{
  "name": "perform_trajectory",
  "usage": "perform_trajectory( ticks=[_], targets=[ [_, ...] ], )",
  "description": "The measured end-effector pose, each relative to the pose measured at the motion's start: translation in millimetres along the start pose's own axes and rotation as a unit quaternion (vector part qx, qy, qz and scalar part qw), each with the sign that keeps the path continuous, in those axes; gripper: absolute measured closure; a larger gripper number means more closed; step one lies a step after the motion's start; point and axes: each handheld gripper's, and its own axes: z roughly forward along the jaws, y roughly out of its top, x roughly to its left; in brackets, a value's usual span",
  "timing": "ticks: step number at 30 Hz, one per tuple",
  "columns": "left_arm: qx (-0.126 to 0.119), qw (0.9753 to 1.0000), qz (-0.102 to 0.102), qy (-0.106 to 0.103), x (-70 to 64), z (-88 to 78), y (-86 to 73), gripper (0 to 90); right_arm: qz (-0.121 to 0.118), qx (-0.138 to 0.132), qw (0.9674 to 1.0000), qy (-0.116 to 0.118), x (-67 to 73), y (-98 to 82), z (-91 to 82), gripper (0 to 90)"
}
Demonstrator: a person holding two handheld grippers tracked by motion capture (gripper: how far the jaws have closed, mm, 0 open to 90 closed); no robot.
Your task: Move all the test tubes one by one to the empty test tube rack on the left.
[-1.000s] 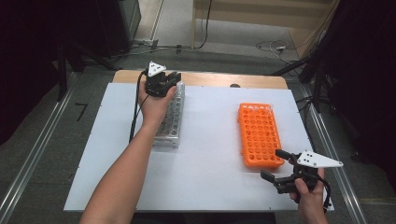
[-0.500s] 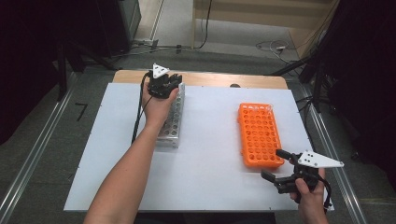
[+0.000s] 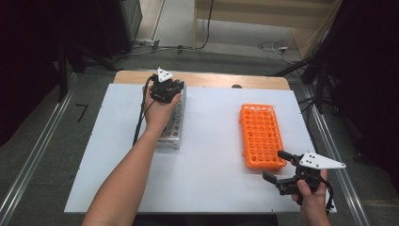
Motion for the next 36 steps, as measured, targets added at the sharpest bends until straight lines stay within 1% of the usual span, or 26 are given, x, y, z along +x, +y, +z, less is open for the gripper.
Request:
perform_trajectory(
  ticks=[4, 11, 14, 18, 20, 21, 23, 26, 28, 30, 33, 34, 36],
  targets=[
    [0.011, 0.9999, 0.012, 0.006, -2.8, 1.6, -1.1, 75.9, -0.002, 0.001, 1.0000, 0.000, 0.0, 0.0, 0.5, 0.0],
    [0.035, 0.9992, 0.017, 0.011, -5.1, 4.7, -3.6, 75.9, -0.002, 0.001, 1.0000, -0.002, -0.3, -0.4, 0.9, 0.0],
    [0.039, 0.9990, 0.020, 0.010, -5.2, 5.5, -4.0, 75.7, -0.001, 0.002, 1.0000, -0.002, -0.4, -0.5, 1.0, 0.0],
    [0.044, 0.9990, 0.008, -0.001, -4.0, 5.3, -4.2, 73.7, -0.001, 0.004, 1.0000, -0.002, -0.8, -0.7, 1.3, 0.0],
    [0.054, 0.9985, -0.001, -0.007, -3.4, 5.0, -4.5, 71.9, -0.001, 0.004, 1.0000, -0.001, -0.9, -0.8, 1.7, 0.0],
    [0.057, 0.9983, -0.005, -0.010, -3.1, 4.5, -4.7, 69.4, -0.001, 0.003, 1.0000, -0.002, -1.0, -0.8, 1.9, 0.0],
    [0.056, 0.9983, -0.009, -0.013, -3.4, 2.9, -4.0, 61.7, -0.003, 0.004, 1.0000, -0.001, -1.1, -0.8, 2.2, 0.0],
    [0.049, 0.9985, -0.019, -0.019, -3.9, -1.3, -1.6, 51.6, -0.003, 0.004, 1.0000, -0.001, -0.9, -0.9, 2.7, 0.0],
    [0.047, 0.9984, -0.021, -0.025, -4.5, -4.6, 0.0, 43.5, -0.003, 0.006, 1.0000, -0.002, -0.6, -0.9, 3.0, 0.0],
    [0.041, 0.9983, -0.022, -0.035, -5.7, -9.9, 1.7, 34.9, -0.003, 0.006, 1.0000, -0.002, -0.4, -0.9, 3.2, 0.0],
    [0.028, 0.9978, -0.034, -0.048, -7.3, -18.8, 1.6, 25.8, -0.005, 0.006, 1.0000, -0.001, -0.2, -0.7, 3.6, 0.0],
    [0.026, 0.9972, -0.042, -0.056, -8.0, -22.5, 0.6, 22.7, -0.005, 0.007, 1.0000, -0.001, -0.1, -0.6, 3.8, 0.0],
    [0.027, 0.9968, -0.043, -0.061, -10.5, -28.3, -2.1, 12.9, -0.007, 0.010, 0.9999, -0.003, -0.2, -0.8, 4.8, 0.0]
  ],
)
